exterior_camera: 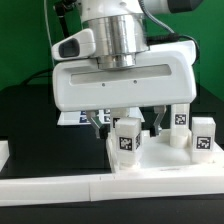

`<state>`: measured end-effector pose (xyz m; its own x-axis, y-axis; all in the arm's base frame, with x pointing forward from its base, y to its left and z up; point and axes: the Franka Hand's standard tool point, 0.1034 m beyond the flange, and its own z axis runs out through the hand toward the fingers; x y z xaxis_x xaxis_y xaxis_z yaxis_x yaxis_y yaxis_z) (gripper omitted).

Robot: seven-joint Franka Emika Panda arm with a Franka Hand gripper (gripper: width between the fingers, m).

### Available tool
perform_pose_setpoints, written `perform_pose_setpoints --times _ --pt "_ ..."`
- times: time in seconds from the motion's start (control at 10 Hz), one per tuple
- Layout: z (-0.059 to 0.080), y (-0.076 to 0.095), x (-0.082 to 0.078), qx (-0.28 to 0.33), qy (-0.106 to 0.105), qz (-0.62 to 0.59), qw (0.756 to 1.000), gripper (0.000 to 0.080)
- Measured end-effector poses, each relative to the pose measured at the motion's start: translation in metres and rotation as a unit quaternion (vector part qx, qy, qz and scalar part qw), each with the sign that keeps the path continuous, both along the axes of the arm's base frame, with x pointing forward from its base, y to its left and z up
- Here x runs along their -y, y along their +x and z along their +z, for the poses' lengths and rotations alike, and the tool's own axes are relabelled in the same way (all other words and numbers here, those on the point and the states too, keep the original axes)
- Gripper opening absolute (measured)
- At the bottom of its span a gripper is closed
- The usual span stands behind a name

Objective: Assemble square table

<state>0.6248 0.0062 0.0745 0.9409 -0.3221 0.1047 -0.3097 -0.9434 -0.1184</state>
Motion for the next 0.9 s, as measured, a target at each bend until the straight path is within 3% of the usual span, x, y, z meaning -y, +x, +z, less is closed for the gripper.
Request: perform_pose_setpoints --times 0.1,0.2,0.3,0.4,0.5,0.8,0.9 --pt "0.0000 0.0000 0.0019 0.000 0.001 -0.007 1.000 0.0649" --pt "-0.0002 0.0000 0.0019 -0.001 0.002 -0.016 1.000 0.0557" --pt "-0.0003 -0.0001 0.0016 -0.003 0.008 -0.046 0.999 0.0373" --pt "-0.0006 -0.0001 0.0017 -0.007 0.013 -0.085 0.996 0.0373" --pt "-0.0006 -0.0002 0.0023 -0.009 0.016 -0.108 0.994 0.0289" --pt "-0.0009 0.0000 0.0041 -0.016 0.030 -0.214 0.976 0.0290" --pt "-0.0013 0.0009 0.0077 -0.013 0.046 -0.281 0.959 0.0290"
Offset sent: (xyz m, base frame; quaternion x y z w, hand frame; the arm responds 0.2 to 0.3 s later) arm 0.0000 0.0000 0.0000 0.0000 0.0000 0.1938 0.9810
